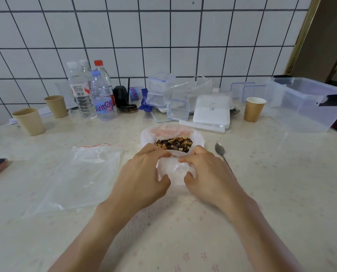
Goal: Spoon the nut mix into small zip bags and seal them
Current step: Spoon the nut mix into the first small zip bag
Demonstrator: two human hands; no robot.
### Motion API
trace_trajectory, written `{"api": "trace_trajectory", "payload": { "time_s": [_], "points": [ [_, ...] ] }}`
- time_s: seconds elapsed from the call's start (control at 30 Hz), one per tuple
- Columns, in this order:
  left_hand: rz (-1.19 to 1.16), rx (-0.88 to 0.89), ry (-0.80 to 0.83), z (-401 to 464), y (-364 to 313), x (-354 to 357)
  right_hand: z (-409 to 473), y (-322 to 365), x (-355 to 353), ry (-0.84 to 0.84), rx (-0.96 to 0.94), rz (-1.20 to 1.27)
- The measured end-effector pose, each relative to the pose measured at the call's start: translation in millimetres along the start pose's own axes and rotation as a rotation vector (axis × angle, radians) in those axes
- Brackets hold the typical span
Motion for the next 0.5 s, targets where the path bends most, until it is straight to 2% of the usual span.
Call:
{"api": "trace_trajectory", "payload": {
  "time_s": [0.17, 0.33, 0.5],
  "points": [
    [0.026, 0.003, 0.073, -2, 1, -5, 0, -4, -6, -0.006, -0.035, 0.011],
    [-0.021, 0.038, 0.025, 2, -4, -6, 2, -8, -4, 0.035, 0.003, 0.165],
    [0.003, 0.055, -0.035, -1, -10, -3, 2, 0, -11, -0.062, -0.025, 0.206]
  ]
}}
Point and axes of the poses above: each hand's wrist, its own z-axis towards the middle knuckle, its own x-axis out of the palm, y = z × x, the point moved 6 cm from there along z, towards the middle knuckle, and after that the axes turned 7 degrees about -y, right-handed, at the moved point
